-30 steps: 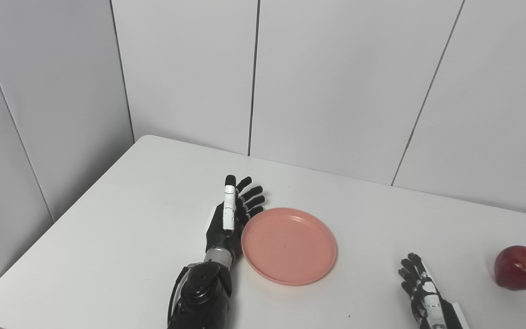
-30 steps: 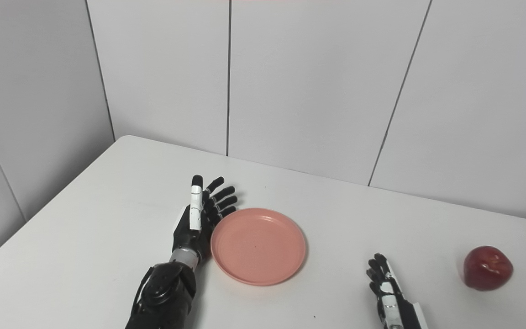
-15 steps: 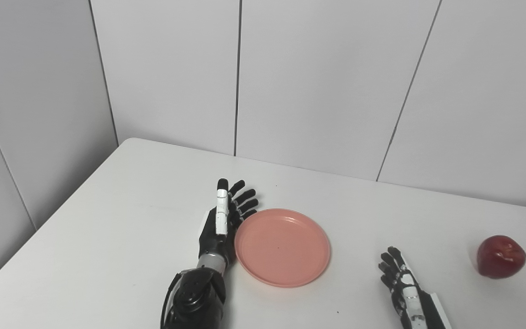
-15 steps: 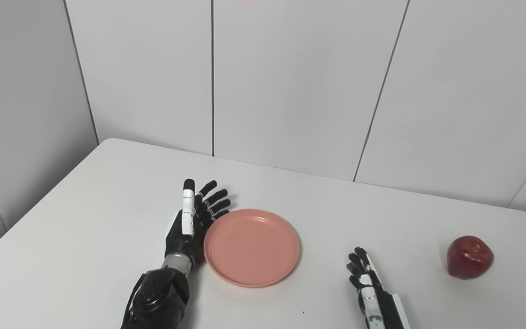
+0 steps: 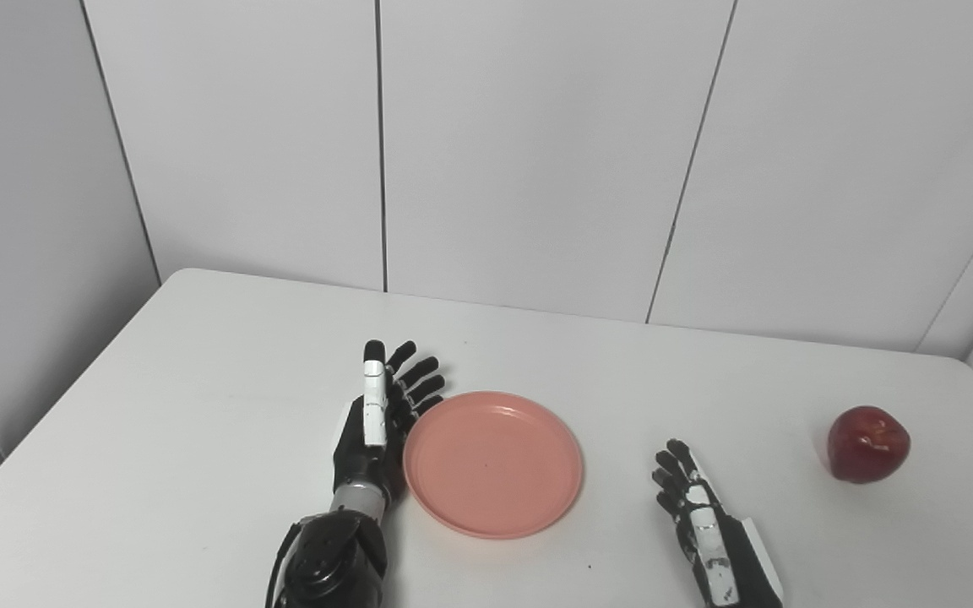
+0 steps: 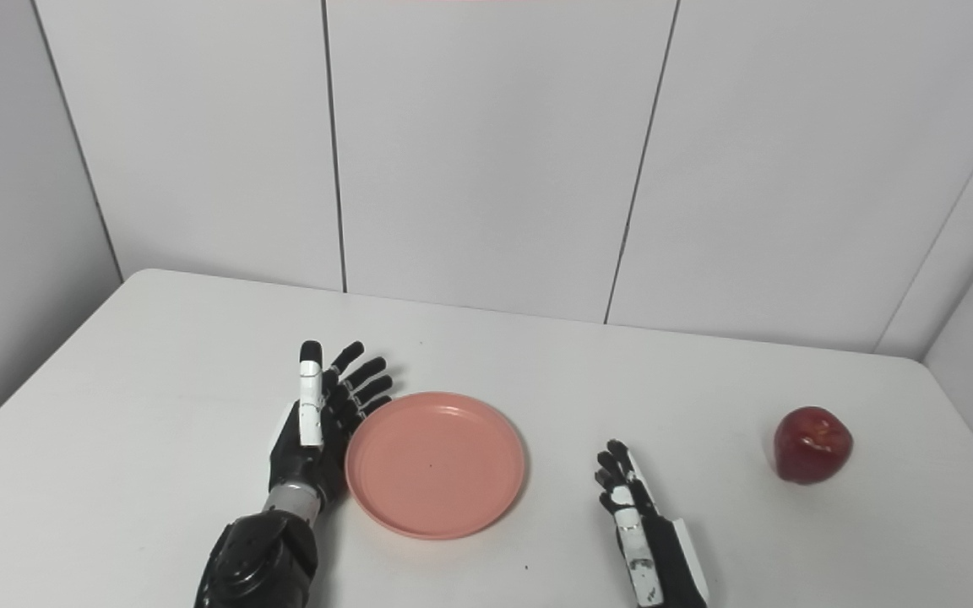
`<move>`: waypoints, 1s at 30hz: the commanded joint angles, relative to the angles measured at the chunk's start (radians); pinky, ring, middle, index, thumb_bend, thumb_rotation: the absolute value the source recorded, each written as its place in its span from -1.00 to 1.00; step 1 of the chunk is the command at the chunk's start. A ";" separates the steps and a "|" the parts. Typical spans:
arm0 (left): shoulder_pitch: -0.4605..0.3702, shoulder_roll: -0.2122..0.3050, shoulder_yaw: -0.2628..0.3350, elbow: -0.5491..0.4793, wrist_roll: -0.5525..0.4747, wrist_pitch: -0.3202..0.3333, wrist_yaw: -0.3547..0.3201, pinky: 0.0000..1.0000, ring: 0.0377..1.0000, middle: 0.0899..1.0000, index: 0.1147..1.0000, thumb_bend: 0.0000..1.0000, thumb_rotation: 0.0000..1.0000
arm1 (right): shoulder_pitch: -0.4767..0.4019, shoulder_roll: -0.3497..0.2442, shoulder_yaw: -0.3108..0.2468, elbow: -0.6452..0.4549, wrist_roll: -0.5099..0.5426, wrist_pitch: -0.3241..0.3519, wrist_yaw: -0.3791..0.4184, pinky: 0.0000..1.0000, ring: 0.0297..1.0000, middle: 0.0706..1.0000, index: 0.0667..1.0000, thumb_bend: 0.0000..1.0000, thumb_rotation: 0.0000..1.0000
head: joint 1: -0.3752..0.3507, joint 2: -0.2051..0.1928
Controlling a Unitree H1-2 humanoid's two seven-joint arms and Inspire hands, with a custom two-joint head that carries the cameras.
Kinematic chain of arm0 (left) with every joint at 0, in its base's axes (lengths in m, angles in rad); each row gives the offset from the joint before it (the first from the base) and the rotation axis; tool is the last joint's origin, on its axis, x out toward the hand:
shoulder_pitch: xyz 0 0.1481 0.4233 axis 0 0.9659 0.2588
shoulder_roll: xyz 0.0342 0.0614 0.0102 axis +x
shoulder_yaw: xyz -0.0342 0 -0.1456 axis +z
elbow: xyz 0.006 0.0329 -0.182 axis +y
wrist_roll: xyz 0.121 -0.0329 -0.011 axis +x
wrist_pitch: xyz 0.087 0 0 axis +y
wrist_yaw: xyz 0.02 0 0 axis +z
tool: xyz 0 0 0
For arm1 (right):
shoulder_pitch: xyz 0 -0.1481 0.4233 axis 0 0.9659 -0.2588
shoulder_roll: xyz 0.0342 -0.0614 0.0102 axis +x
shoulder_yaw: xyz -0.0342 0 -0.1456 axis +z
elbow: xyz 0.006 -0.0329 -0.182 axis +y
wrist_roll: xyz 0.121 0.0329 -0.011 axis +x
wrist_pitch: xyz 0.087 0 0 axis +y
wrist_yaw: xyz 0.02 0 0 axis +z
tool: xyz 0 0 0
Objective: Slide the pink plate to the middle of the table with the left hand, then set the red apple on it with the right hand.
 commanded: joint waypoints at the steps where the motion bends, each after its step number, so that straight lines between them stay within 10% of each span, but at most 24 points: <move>1: -0.002 -0.016 -0.010 -0.019 -0.003 0.020 0.003 0.64 0.61 0.61 0.69 0.52 1.00 | -0.015 0.018 0.020 -0.017 0.003 0.035 0.013 0.94 0.89 0.89 0.91 0.77 1.00 | 0.001 0.002; 30: 0.003 -0.051 -0.047 -0.064 0.007 0.043 0.023 0.79 0.68 0.66 0.72 0.54 1.00 | -0.023 0.022 0.033 -0.012 0.003 0.036 0.005 0.95 0.89 0.89 0.91 0.79 1.00 | -0.010 0.011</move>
